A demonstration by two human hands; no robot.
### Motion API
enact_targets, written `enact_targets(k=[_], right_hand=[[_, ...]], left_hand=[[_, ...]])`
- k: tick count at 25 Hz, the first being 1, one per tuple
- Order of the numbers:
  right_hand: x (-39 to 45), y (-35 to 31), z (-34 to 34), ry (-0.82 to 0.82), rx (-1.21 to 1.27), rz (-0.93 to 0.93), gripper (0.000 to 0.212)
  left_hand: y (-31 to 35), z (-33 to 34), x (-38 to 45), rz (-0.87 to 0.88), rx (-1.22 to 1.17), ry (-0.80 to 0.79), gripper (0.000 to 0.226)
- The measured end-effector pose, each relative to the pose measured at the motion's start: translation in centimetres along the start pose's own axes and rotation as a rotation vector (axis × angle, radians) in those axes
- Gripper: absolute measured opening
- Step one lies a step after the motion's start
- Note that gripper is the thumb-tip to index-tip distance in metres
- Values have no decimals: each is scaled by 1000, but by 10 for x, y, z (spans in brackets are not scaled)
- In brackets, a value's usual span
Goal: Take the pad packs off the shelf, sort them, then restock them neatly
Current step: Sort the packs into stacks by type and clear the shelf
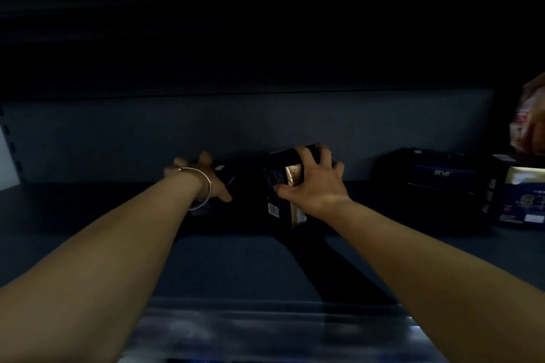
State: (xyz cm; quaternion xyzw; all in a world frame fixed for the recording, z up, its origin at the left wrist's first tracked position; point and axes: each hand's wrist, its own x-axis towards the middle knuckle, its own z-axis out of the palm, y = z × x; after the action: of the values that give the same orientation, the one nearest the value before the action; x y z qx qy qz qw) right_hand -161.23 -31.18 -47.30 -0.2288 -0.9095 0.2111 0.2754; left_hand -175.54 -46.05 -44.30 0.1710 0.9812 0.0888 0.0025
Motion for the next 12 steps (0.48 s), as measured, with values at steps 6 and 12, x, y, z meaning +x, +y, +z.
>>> enact_targets(k=[6,12], right_hand=[[-12,-2,-3,111,2,-21,82],[-43,4,-45,190,-79,-21,80]], left_hand=[[24,14,-18,-34,-41,136,105],[51,2,-63,49,-65,169,95]])
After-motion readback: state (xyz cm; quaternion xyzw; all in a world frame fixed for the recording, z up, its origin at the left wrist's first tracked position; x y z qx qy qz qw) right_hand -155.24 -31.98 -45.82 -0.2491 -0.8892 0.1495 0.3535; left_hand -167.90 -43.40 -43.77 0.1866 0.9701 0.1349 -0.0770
